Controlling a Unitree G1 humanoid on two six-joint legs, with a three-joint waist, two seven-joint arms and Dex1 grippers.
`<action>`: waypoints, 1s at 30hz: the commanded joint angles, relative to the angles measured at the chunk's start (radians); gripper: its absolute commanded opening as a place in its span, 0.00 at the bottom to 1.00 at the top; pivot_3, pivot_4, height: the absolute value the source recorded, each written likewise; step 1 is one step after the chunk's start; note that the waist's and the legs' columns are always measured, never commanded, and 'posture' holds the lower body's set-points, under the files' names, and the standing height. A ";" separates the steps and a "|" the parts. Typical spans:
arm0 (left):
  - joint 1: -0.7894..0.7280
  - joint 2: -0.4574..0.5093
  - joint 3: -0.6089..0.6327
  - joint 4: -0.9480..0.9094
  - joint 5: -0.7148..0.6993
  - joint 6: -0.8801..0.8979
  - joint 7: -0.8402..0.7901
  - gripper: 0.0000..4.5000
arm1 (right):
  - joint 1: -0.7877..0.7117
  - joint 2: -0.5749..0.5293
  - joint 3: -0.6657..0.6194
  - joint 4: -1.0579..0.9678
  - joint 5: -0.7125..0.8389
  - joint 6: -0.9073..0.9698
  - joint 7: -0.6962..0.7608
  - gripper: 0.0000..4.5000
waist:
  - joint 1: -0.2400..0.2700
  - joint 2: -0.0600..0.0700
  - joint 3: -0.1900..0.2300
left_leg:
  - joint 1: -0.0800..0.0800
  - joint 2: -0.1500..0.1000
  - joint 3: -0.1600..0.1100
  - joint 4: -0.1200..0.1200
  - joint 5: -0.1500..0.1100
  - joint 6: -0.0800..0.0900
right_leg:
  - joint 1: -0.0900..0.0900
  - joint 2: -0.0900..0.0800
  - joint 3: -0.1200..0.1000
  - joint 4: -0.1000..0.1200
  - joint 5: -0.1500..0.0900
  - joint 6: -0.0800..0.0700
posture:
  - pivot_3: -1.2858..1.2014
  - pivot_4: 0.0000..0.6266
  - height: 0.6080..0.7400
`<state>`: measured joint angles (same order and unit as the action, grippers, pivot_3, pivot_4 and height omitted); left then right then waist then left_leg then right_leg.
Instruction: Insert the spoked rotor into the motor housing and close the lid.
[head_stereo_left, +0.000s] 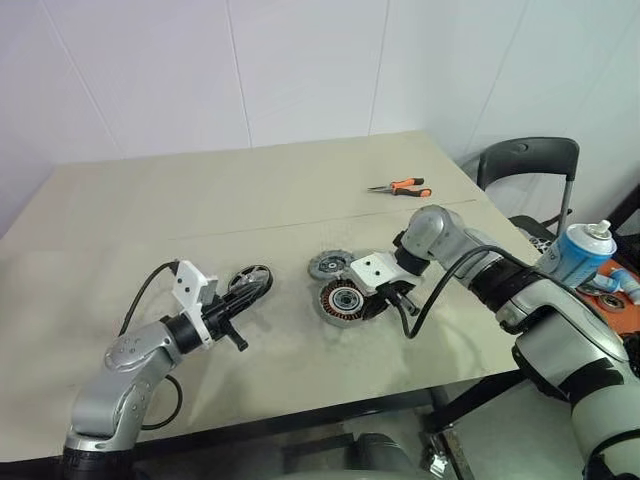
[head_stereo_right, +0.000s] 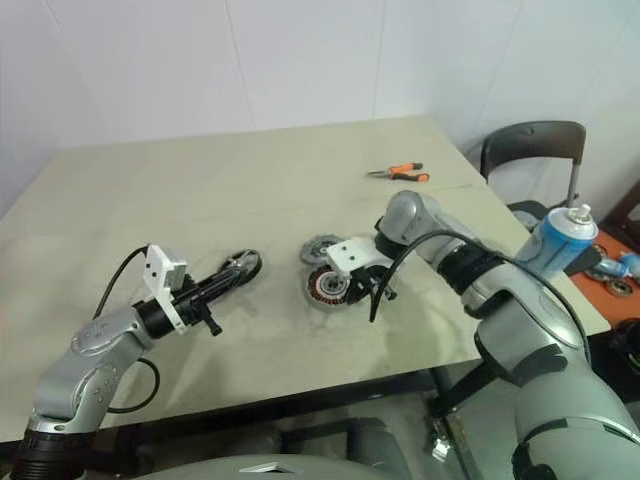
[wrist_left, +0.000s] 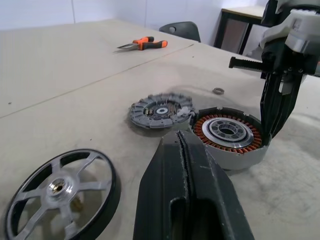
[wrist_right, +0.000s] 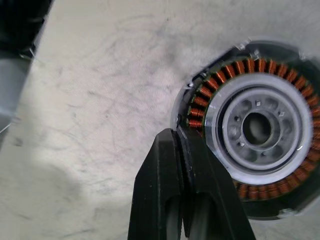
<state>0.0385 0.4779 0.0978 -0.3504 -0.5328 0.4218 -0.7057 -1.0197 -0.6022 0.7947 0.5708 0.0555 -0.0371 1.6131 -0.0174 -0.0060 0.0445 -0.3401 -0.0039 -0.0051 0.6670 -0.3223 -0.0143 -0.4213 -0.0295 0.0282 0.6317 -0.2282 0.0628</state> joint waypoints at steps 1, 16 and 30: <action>-0.016 0.006 0.010 -0.046 -0.011 0.007 0.014 0.00 | -0.022 0.014 -0.020 -0.039 0.021 0.033 0.001 0.00 | 0.001 0.000 0.000 | 0.000 0.000 0.000 0.000 0.000 0.000 | 0.000 0.000 0.000 0.000 0.000 0.000 | 0.52 0.00 1.00; -0.024 0.008 0.015 -0.094 -0.027 0.058 0.050 0.00 | -0.004 0.082 -0.084 0.022 -0.042 0.003 0.001 0.00 | -0.001 0.000 0.000 | 0.000 0.000 0.000 0.000 0.000 0.000 | 0.000 0.001 0.000 0.000 0.000 0.000 | 0.52 0.00 1.00; -0.020 0.007 0.009 -0.071 -0.014 0.028 0.025 0.00 | 0.022 0.083 -0.125 0.009 -0.076 0.004 -0.005 0.18 | 0.002 0.000 0.000 | 0.000 0.000 0.000 0.000 0.000 0.000 | 0.001 0.001 0.000 0.000 0.000 0.000 | 0.52 0.00 1.00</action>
<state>0.0320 0.4795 0.0960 -0.4059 -0.5451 0.4709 -0.6760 -0.9961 -0.5114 0.6961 0.5839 0.0021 -0.0081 1.6061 -0.0158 -0.0063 0.0443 -0.3397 -0.0041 -0.0050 0.6672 -0.3222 -0.0142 -0.4206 -0.0288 0.0281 0.6318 -0.2281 0.0628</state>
